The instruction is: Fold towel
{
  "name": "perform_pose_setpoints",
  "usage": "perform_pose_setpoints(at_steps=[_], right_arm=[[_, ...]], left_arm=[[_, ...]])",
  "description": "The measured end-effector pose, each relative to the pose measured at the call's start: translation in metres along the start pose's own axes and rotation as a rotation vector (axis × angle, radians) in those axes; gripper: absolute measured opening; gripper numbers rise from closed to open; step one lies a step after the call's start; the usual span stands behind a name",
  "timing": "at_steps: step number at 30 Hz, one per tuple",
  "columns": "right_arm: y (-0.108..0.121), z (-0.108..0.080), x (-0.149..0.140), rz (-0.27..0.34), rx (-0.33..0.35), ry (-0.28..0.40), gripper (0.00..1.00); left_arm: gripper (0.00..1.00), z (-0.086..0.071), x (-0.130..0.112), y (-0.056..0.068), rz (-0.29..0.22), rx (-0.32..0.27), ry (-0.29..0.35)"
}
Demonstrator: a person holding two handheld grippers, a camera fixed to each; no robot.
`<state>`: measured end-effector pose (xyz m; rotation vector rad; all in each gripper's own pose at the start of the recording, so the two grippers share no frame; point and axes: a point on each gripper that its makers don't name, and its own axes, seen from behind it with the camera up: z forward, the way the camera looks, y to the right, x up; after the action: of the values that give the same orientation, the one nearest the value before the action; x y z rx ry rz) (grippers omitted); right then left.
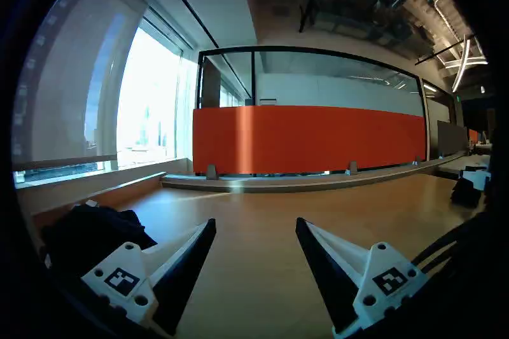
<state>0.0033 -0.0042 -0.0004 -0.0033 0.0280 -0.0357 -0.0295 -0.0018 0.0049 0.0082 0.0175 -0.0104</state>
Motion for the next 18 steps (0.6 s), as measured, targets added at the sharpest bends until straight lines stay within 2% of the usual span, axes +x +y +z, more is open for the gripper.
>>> perform_pose_setpoints(at_steps=[18], right_arm=[[-0.0008, -0.0004, 0.0001, 0.000, 0.000, 0.000, 1.00]], left_arm=[[0.93, -0.0015, 0.0039, -0.0009, 0.001, 0.000, -0.002]])
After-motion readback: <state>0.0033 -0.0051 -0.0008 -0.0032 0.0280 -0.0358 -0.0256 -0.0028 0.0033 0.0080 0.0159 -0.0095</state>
